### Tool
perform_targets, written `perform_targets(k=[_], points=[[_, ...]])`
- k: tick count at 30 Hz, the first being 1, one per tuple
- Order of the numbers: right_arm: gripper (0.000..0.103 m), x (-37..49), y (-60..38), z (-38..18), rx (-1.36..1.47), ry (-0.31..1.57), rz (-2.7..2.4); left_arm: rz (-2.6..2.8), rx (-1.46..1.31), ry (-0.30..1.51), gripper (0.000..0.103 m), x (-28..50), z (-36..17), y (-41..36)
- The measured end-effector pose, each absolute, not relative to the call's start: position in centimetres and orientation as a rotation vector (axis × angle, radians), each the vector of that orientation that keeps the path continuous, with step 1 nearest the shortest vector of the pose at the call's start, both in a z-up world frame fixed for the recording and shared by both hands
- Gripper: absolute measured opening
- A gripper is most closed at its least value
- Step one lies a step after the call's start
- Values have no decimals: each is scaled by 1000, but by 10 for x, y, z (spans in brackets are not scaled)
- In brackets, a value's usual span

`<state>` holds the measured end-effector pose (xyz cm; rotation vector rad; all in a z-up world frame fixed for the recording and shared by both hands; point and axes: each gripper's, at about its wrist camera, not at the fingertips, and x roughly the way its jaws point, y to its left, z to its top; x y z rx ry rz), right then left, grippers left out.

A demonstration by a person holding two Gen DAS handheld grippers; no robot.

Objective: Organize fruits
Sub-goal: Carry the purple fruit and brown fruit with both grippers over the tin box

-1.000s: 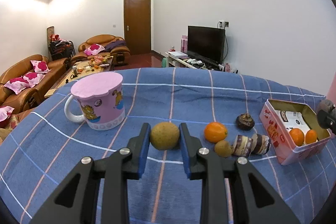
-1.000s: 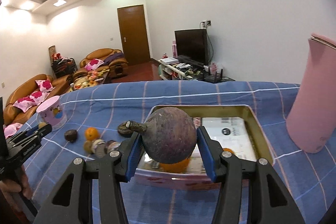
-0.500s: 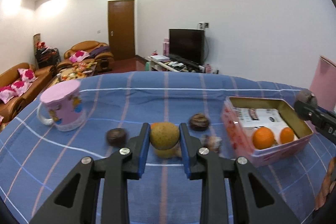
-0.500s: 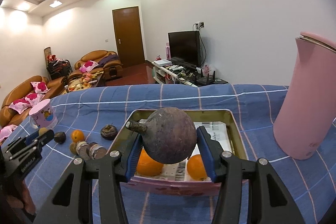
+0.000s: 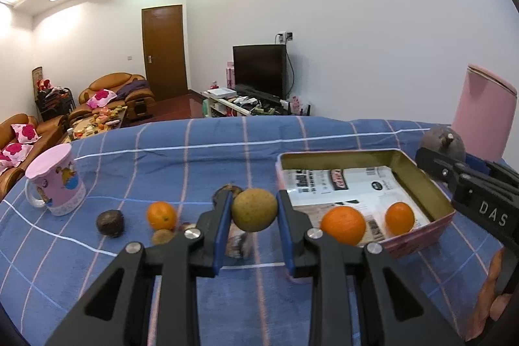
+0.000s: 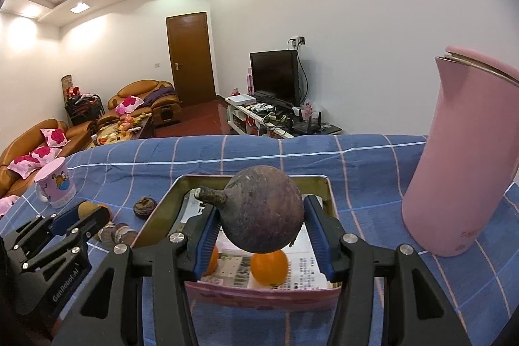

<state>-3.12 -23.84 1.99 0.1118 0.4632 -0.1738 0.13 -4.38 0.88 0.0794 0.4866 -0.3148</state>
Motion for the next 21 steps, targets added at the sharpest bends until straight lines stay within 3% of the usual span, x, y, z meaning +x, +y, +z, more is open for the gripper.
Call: perform_targets(k=[21], points=[[53, -27, -281, 20, 128, 473, -255, -401, 88, 490, 29, 9, 20, -126]])
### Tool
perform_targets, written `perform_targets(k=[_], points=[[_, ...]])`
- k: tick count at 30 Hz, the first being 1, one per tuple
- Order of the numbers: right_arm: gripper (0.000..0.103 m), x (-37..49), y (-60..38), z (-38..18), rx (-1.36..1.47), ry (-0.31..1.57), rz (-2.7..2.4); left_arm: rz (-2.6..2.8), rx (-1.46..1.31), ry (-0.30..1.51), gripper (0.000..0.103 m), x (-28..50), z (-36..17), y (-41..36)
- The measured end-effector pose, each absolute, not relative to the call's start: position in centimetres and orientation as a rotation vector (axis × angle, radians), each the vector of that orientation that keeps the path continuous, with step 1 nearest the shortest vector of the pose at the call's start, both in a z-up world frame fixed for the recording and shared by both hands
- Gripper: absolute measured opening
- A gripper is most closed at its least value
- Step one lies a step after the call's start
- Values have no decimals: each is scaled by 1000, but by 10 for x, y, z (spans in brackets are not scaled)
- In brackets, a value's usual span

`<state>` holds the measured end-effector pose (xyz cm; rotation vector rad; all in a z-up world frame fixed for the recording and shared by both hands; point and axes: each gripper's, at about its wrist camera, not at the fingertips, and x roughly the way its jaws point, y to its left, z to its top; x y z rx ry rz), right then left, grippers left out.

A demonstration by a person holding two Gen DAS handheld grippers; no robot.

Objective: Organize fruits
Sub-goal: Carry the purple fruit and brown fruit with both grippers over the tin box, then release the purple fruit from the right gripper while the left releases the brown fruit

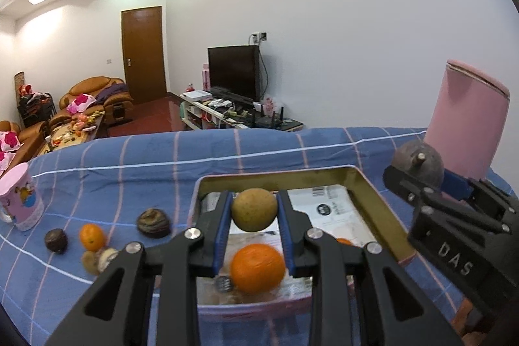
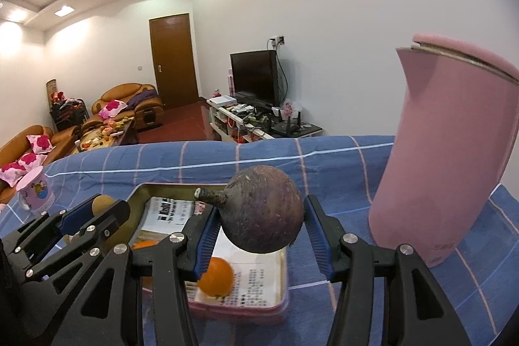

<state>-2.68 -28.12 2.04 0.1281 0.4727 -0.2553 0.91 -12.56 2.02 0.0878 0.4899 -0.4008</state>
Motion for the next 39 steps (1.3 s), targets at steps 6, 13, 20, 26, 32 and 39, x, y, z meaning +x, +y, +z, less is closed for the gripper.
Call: perform_targets(k=[6, 13, 20, 26, 32, 39], points=[[53, -13, -288, 15, 115, 494, -278, -381, 109, 528, 29, 21, 12, -140], [53, 5, -278, 3, 61, 541, -243, -345, 126, 589, 29, 34, 3, -140], [53, 18, -266, -11, 25, 620, -189, -323, 140, 643, 29, 45, -6, -138], [54, 24, -270, -19, 65, 669, -137, -310, 135, 661, 29, 48, -8, -136], [54, 25, -269, -23, 74, 691, -97, -294, 125, 680, 29, 51, -10, -132], [58, 19, -270, -20, 85, 672, -101, -299, 124, 677, 29, 50, -10, -131]])
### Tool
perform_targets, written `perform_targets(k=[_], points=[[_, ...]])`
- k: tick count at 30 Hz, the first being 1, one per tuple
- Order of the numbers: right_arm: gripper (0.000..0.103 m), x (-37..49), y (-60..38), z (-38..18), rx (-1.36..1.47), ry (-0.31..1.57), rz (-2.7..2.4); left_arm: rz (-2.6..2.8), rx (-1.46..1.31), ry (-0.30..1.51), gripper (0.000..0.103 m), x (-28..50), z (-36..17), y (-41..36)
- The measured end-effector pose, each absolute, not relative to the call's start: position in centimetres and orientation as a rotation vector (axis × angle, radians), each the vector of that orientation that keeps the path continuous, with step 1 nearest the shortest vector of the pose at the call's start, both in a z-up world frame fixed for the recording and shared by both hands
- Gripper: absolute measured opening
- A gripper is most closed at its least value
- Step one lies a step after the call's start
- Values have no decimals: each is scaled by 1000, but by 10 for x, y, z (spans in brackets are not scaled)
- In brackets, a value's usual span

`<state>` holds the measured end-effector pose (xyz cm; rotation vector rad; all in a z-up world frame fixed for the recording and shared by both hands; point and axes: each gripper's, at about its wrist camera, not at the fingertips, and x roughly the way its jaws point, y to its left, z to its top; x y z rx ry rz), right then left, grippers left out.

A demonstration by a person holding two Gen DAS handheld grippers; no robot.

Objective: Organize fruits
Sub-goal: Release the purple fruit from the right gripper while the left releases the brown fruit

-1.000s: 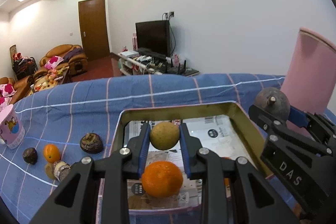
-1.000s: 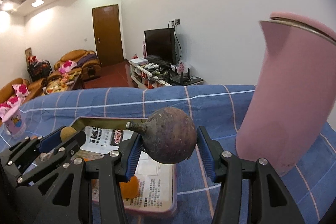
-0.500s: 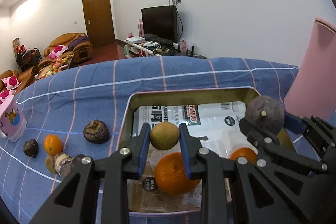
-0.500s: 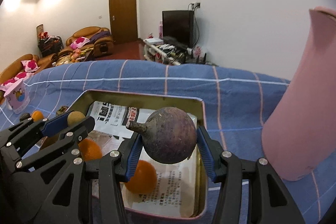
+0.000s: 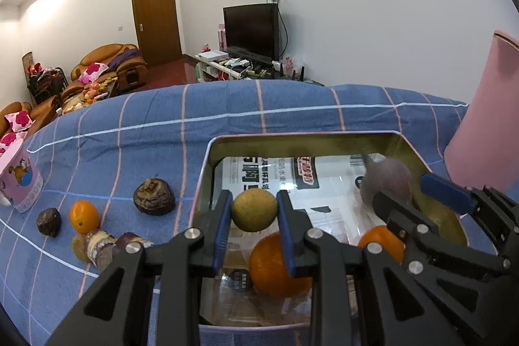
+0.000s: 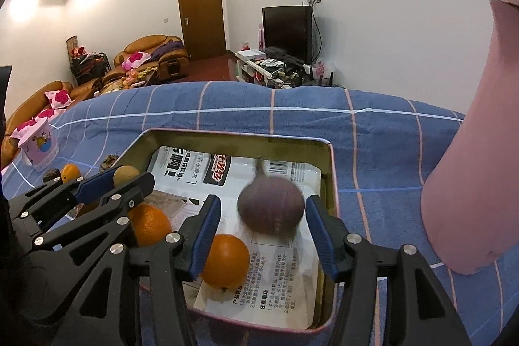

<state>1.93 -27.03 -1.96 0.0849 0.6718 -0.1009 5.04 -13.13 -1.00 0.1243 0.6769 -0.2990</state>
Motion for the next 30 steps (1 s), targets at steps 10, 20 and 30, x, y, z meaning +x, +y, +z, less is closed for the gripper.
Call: perform_targets(k=[10, 20, 30], points=[[73, 4, -287, -8, 213, 596, -124, -278, 120, 636, 82, 43, -6, -129], [84, -10, -285, 7, 220, 480, -115, -255, 225, 475, 103, 15, 4, -139], [84, -16, -282, 6, 162, 419, -176, -217, 188, 443, 103, 8, 9, -122]])
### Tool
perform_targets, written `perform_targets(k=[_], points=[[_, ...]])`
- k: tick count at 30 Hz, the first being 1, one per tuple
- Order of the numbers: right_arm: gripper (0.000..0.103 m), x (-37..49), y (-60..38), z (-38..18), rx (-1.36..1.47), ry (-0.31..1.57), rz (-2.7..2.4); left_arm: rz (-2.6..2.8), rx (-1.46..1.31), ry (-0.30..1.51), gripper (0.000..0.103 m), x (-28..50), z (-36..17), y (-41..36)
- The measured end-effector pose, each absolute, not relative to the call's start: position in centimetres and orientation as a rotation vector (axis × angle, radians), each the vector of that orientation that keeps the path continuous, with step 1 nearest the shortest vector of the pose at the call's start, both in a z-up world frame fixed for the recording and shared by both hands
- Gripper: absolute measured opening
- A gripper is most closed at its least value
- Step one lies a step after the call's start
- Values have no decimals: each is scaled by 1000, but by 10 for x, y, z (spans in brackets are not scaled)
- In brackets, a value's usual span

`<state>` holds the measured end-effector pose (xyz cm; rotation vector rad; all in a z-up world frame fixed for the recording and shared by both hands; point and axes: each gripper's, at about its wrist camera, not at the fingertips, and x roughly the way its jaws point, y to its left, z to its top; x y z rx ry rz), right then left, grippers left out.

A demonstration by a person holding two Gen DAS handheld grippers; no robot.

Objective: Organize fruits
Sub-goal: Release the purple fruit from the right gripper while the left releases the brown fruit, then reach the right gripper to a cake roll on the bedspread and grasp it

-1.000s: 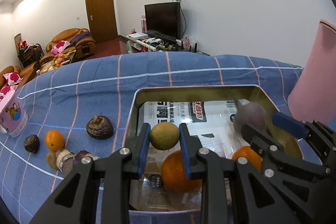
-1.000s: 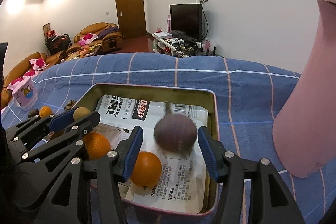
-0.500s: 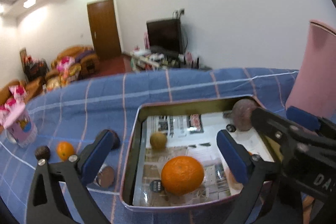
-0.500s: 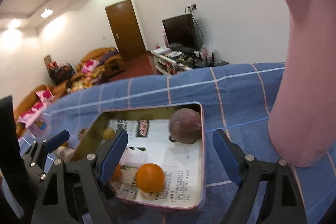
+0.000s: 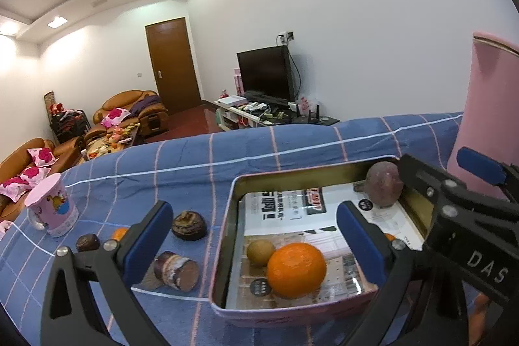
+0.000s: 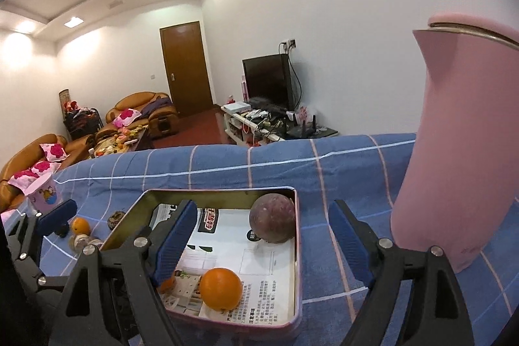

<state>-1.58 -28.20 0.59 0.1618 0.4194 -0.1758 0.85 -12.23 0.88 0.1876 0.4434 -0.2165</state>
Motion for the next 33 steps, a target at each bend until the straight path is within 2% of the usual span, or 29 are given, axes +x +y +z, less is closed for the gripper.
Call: perform_targets(k=[17, 33], points=[[84, -26, -268, 7, 97, 376, -194, -188, 180, 449, 103, 6, 8, -95], [84, -26, -223, 7, 33, 388, -139, -106, 122, 509, 103, 34, 3, -6]])
